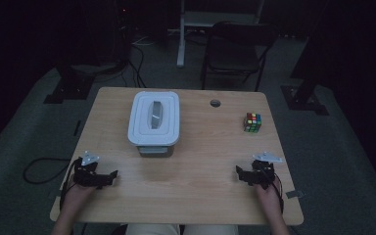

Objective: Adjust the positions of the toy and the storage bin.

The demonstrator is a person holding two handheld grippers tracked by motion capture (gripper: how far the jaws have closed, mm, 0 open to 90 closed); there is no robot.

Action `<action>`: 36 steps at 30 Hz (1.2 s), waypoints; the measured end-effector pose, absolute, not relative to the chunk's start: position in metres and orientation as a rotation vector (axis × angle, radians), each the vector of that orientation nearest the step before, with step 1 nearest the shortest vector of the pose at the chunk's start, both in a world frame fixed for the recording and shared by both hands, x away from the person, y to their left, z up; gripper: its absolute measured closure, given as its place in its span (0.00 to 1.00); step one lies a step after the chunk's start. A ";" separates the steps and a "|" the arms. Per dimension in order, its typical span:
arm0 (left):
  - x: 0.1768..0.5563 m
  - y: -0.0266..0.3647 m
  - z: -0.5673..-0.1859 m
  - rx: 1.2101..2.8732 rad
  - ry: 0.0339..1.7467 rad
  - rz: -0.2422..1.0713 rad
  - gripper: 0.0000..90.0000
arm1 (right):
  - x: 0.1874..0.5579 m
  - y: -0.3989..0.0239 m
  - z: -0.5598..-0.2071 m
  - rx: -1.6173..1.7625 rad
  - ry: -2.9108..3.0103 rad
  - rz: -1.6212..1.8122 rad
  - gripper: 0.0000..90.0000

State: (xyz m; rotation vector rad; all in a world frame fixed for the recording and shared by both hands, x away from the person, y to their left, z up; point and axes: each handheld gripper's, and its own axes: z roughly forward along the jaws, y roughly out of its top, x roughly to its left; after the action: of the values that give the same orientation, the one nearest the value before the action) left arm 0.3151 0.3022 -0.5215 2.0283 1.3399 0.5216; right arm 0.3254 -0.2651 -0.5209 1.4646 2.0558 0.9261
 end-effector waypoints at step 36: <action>0.395 0.266 -0.521 2.015 1.265 0.512 0.01 | 0.406 -0.152 -0.513 1.285 2.177 1.135 0.15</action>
State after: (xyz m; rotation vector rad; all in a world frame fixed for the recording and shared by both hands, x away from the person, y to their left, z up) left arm 0.3952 0.2656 -0.5208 2.0145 1.2649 0.5124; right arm 0.4064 -0.1521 -0.5128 1.2850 2.1766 1.1348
